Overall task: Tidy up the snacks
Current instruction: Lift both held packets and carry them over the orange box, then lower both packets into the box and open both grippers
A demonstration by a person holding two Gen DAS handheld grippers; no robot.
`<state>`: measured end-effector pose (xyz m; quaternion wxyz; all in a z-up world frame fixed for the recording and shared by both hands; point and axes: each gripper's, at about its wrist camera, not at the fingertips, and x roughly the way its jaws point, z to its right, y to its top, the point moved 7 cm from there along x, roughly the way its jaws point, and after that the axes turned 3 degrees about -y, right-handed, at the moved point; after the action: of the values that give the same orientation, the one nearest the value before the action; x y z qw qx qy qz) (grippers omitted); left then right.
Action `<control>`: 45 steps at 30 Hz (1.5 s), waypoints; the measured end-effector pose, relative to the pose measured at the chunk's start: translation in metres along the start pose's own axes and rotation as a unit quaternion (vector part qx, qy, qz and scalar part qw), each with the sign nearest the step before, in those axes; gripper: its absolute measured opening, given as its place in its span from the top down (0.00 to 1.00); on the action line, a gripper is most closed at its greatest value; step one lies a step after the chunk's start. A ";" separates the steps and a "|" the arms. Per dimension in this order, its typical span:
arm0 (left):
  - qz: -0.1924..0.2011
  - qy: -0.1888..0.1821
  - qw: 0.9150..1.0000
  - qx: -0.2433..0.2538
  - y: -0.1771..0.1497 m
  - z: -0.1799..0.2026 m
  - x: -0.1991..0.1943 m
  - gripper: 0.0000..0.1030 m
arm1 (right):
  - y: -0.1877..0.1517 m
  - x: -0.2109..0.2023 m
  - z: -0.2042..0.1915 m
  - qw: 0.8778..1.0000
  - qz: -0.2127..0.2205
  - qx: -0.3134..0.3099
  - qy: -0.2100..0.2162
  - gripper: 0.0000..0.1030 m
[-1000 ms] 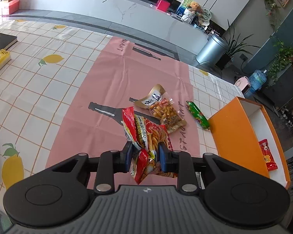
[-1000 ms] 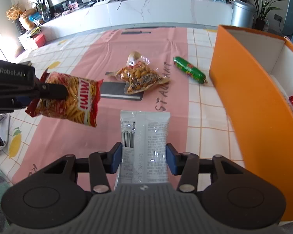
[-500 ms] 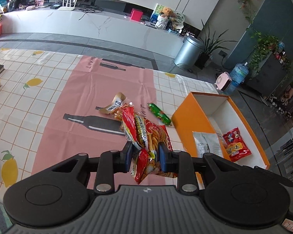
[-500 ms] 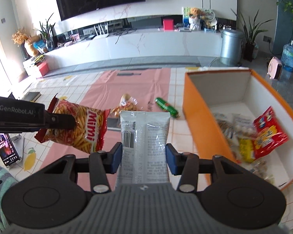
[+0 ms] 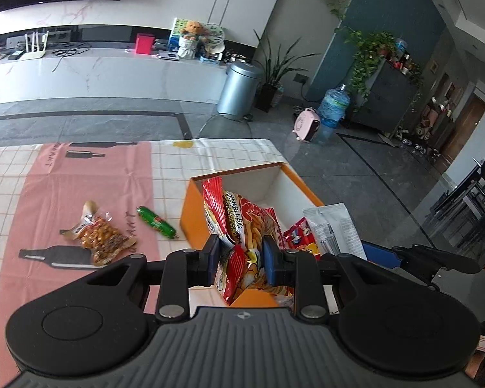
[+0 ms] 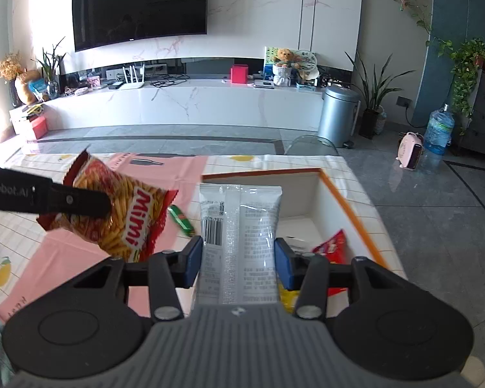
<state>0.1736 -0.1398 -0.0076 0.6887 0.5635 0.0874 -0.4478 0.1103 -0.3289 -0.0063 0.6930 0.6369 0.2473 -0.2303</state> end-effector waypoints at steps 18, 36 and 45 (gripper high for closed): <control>-0.136 0.015 0.986 0.091 -0.021 0.033 0.141 0.70 | -0.035 0.118 0.071 0.991 -0.136 -0.015 -0.003 0.56; -0.197 0.039 0.970 0.135 -0.037 0.032 0.173 0.69 | -0.059 0.162 0.058 0.979 -0.194 -0.067 0.005 0.54; -0.176 0.042 0.972 0.148 -0.031 0.033 0.165 0.38 | -0.054 0.154 0.057 0.978 -0.197 -0.067 0.000 0.41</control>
<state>0.2355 -0.2526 -0.1210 0.5035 0.6533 0.1471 -0.5459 0.1978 -0.3904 -0.1422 0.6753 0.5272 0.3828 -0.3456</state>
